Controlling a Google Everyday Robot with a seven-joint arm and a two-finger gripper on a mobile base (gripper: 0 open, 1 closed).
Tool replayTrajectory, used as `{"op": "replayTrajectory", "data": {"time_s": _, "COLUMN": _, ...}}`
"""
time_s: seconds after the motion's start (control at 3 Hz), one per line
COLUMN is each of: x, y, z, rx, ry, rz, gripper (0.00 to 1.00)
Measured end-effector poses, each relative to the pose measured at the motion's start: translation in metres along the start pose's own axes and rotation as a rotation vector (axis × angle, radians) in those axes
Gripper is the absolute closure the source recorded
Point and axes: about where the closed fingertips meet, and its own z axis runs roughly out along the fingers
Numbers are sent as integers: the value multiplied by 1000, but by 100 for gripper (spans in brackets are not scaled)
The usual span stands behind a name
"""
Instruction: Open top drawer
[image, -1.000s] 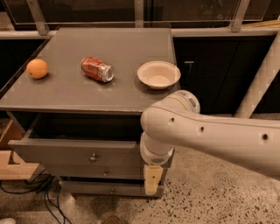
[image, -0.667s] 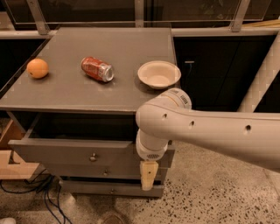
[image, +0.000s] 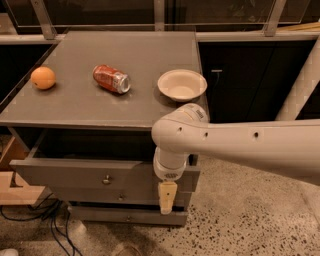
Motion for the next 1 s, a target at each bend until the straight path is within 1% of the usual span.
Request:
{"op": "replayTrajectory", "data": {"time_s": 0.33, "x": 15, "y": 19, "z": 11, "rx": -54, "ry": 38, "rz": 0, "gripper": 0}}
{"op": "replayTrajectory", "data": {"time_s": 0.67, "x": 20, "y": 30, "z": 11, "rx": -75, "ry": 48, "rz": -2, "gripper": 0}}
{"op": "replayTrajectory", "data": {"time_s": 1.0, "x": 39, "y": 75, "z": -16, "rx": -92, "ry": 44, "rz": 32, "gripper": 0}}
